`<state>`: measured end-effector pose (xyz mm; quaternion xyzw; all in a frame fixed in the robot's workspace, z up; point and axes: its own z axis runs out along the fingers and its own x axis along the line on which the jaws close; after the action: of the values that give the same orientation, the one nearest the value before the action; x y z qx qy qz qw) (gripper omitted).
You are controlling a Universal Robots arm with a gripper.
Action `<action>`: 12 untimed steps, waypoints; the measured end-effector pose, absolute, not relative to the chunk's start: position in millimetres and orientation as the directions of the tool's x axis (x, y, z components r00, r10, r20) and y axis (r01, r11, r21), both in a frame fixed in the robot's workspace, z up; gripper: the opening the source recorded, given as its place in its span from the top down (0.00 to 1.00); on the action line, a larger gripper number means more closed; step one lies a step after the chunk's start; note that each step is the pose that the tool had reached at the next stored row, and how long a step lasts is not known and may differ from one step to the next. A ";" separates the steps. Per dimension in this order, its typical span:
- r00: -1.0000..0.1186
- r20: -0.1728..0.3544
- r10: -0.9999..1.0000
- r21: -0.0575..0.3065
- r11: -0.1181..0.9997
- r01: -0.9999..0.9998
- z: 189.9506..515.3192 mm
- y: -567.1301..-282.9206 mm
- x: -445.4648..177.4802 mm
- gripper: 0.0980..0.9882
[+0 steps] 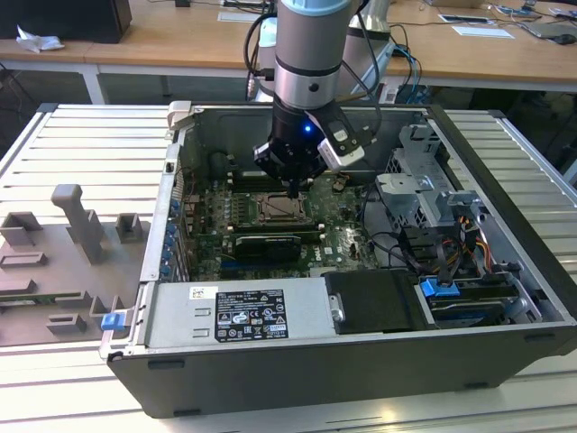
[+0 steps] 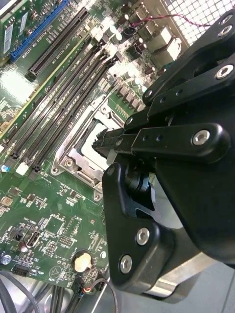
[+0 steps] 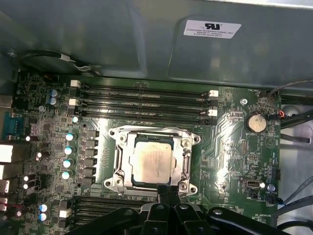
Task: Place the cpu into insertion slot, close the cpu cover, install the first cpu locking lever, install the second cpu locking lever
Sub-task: 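Install the second cpu locking lever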
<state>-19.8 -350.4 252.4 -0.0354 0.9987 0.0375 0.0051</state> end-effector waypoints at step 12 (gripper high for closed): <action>-0.997 -0.014 -0.070 0.087 0.994 -0.071 250.6 -361.1 -19.9 0.99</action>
<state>-19.9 -361.1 250.6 -0.0353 0.9984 0.0437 0.0053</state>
